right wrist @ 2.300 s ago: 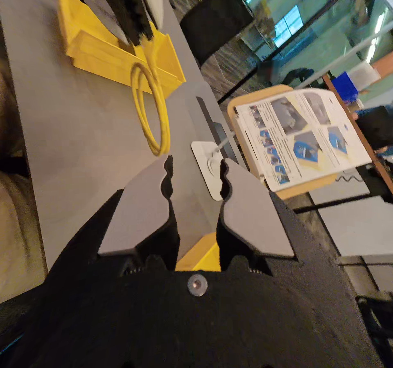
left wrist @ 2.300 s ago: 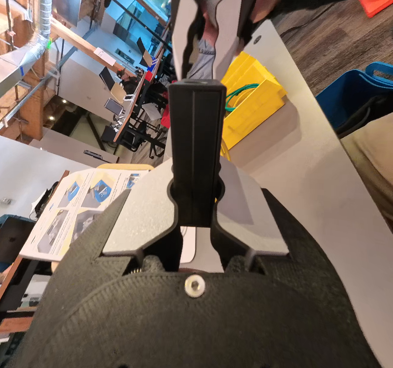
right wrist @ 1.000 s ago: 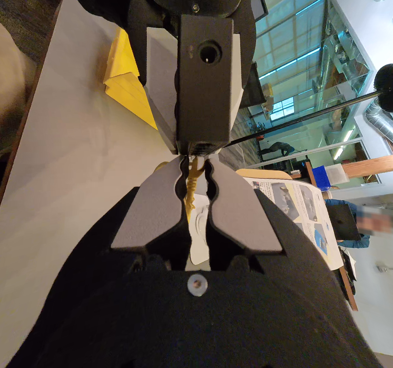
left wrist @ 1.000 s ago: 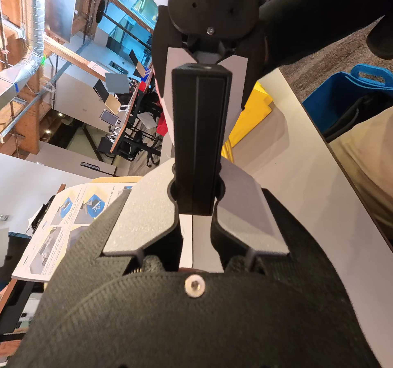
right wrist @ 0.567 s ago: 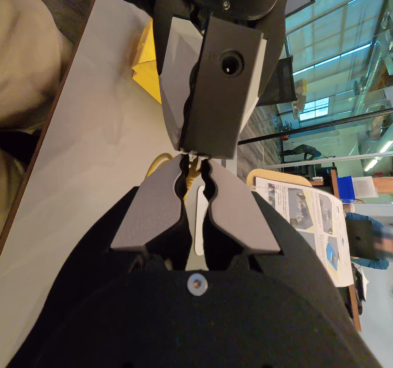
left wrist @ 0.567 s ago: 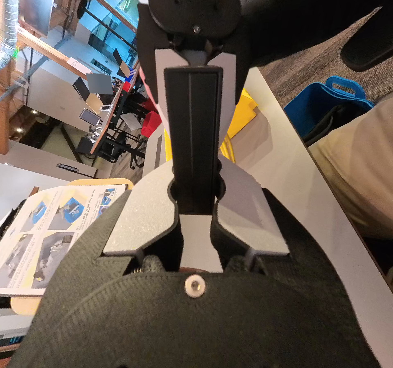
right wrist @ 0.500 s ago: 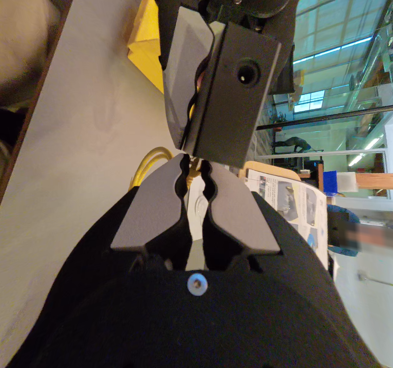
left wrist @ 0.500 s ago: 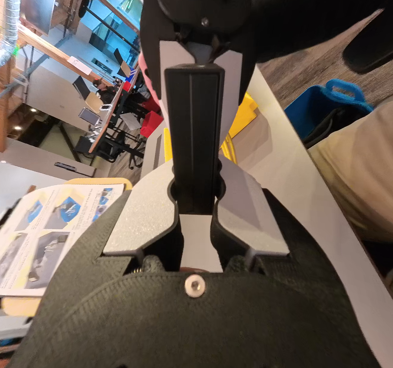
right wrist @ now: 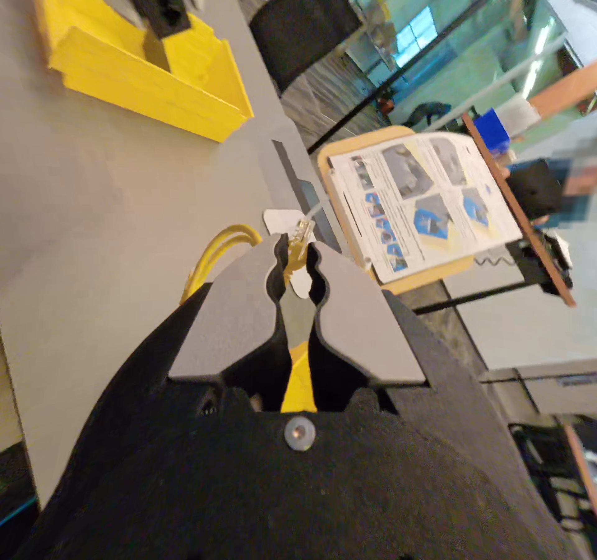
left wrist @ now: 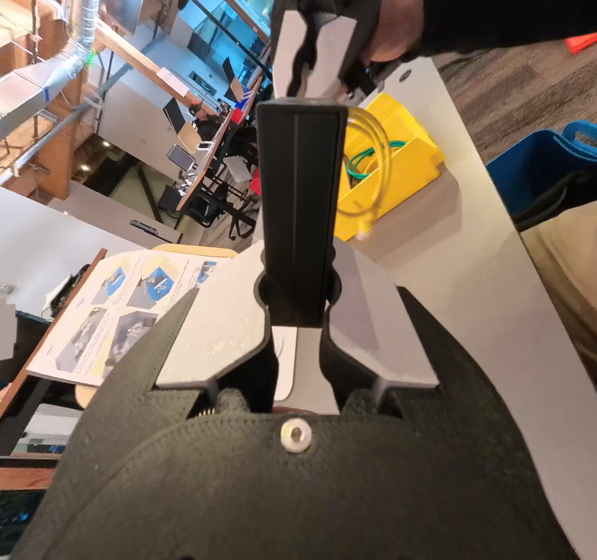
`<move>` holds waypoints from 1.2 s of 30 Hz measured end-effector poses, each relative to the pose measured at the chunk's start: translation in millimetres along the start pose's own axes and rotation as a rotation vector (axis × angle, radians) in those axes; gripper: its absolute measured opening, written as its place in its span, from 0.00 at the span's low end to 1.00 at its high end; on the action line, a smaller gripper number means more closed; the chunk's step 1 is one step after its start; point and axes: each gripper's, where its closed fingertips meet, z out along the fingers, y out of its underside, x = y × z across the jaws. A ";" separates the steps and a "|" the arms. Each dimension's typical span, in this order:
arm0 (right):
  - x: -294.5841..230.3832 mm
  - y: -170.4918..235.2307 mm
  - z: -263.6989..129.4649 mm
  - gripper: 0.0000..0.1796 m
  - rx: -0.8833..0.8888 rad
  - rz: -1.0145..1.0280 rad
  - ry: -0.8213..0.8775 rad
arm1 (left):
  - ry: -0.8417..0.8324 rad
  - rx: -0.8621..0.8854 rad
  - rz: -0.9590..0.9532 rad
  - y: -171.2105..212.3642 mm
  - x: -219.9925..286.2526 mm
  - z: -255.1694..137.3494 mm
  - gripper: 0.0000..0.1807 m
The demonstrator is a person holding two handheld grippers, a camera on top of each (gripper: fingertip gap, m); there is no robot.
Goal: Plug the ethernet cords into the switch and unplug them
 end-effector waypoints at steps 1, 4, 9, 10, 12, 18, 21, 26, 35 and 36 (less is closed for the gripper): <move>13.5 11.9 -8.1 0.07 0.006 0.079 0.037 | 0.003 0.003 -0.014 1.5 -0.3 0.1 0.16; 51.3 57.7 -38.1 0.06 0.016 0.325 0.149 | -0.005 -0.012 0.010 3.2 -1.9 0.5 0.16; 59.5 160.8 -62.3 0.06 -0.095 0.627 0.272 | -0.006 -0.034 0.021 5.9 -3.2 -0.3 0.16; 55.9 180.9 -63.7 0.06 -0.114 0.688 0.285 | -0.005 -0.036 0.020 6.0 -3.1 -0.2 0.16; 51.7 216.8 -68.5 0.06 -0.134 0.802 0.330 | -0.001 -0.042 0.024 6.4 -1.7 1.1 0.16; 18.1 300.2 -74.9 0.06 -0.471 0.805 0.358 | 0.007 -0.062 0.042 8.2 2.2 4.3 0.16; 5.6 318.4 -74.6 0.06 -0.608 0.737 0.362 | 0.005 -0.067 0.040 10.5 1.5 4.2 0.16; -7.2 343.8 -78.5 0.08 -0.843 0.636 0.360 | -0.001 -0.069 0.040 11.4 -0.3 1.9 0.16; 26.3 257.6 -79.3 0.24 -0.627 0.483 0.392 | 0.002 -0.073 0.001 22.0 1.1 7.1 0.16; 28.1 215.8 -67.4 0.25 -0.469 0.450 0.347 | 0.004 -0.071 -0.006 22.9 2.6 9.4 0.16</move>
